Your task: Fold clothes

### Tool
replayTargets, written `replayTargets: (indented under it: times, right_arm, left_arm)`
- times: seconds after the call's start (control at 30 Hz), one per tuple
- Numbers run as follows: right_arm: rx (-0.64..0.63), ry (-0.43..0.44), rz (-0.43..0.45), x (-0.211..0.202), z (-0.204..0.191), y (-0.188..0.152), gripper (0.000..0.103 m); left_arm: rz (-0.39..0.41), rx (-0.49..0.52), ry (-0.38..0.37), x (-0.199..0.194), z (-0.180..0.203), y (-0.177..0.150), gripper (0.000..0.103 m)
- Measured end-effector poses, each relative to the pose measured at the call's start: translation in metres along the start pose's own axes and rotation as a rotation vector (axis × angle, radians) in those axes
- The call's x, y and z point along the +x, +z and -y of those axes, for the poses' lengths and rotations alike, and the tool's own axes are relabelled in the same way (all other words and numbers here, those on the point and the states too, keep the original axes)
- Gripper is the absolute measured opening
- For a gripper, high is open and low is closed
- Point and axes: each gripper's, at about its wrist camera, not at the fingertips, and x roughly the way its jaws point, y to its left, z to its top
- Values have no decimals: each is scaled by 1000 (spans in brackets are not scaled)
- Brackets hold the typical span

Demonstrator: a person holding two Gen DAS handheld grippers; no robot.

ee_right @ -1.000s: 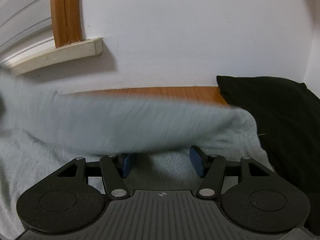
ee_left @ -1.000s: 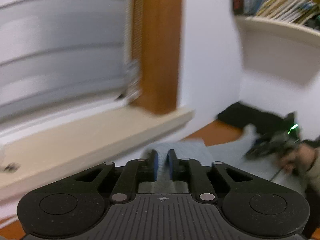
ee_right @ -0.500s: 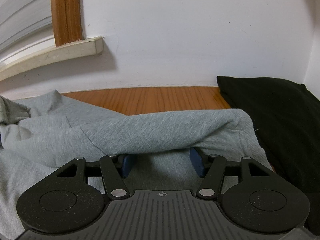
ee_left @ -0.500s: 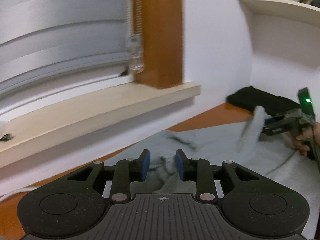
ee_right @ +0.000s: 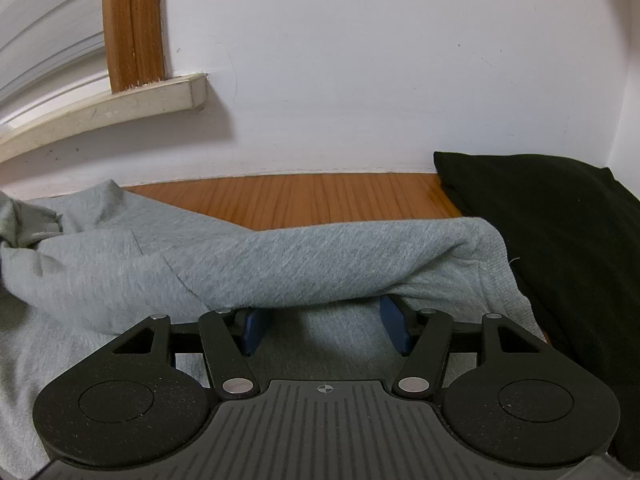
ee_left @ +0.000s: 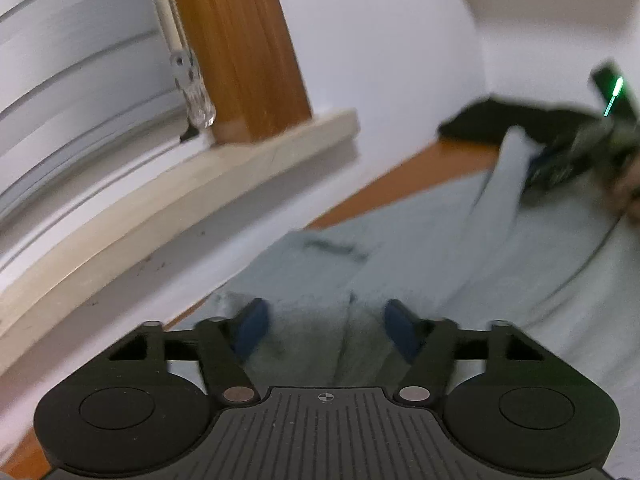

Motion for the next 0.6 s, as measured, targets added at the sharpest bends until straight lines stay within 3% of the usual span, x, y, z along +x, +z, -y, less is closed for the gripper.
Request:
replayTargets:
  times: [0.03,0.07,0.13,0.27,0.4,0.6]
  right_arm:
    - [0,0,0,0,0,0,59]
    - [-1,0,1,0,0,0,59]
    - [0,0,2,0,0,0,59]
    - [-2,0,-1,0,1,1,59]
    - [-4,-1,-1,0,2,3,59]
    - [-8,0,-5,0,4,5,60]
  left_arm:
    - [1,-13,-8,-2,-5,-1,28]
    - [8,-31,-14,-6,-12,-1,20]
    - [34,-70,-21,-18,-28,-1,13]
    - [105,-140,44,-57,-69,-5,11]
    - [161,-291,96,-100,-117,-31,11]
    - [54,-378,178,-124,-140,-96,12]
